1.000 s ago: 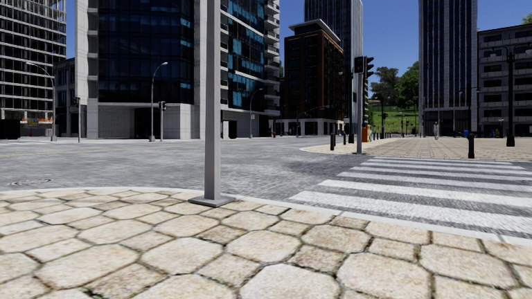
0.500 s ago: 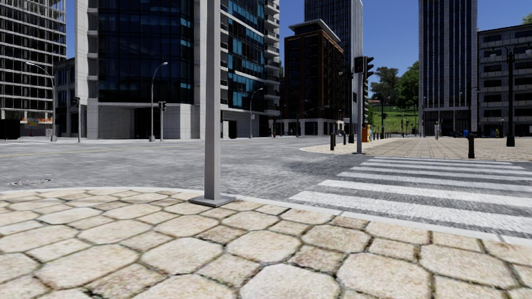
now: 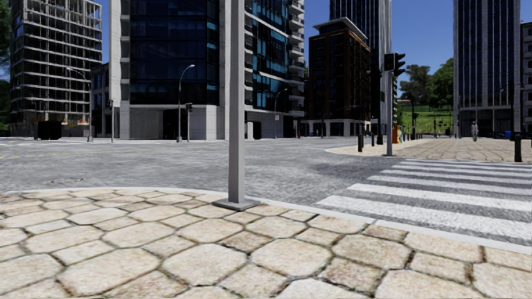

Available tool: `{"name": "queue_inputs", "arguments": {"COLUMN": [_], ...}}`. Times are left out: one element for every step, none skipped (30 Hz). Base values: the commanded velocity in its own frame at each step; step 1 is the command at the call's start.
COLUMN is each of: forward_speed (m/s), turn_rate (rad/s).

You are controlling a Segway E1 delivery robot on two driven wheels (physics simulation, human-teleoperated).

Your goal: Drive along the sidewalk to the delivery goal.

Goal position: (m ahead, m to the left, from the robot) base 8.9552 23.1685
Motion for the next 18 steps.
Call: {"name": "queue_inputs", "arguments": {"forward_speed": [0.81, 0.81, 0.81, 0.81, 0.81, 0.81, 0.81, 0.81, 0.81, 0.83, 0.83, 0.88, 0.91, 0.92, 0.92, 0.92, 0.92, 0.92], "turn_rate": [0.68, 0.73, 0.75, 0.76, 0.76, 0.76, 0.77, 0.78, 0.78, 0.78, 0.78, 0.79, 0.8, 0.81, 0.81, 0.81, 0.81, 0.82]}}
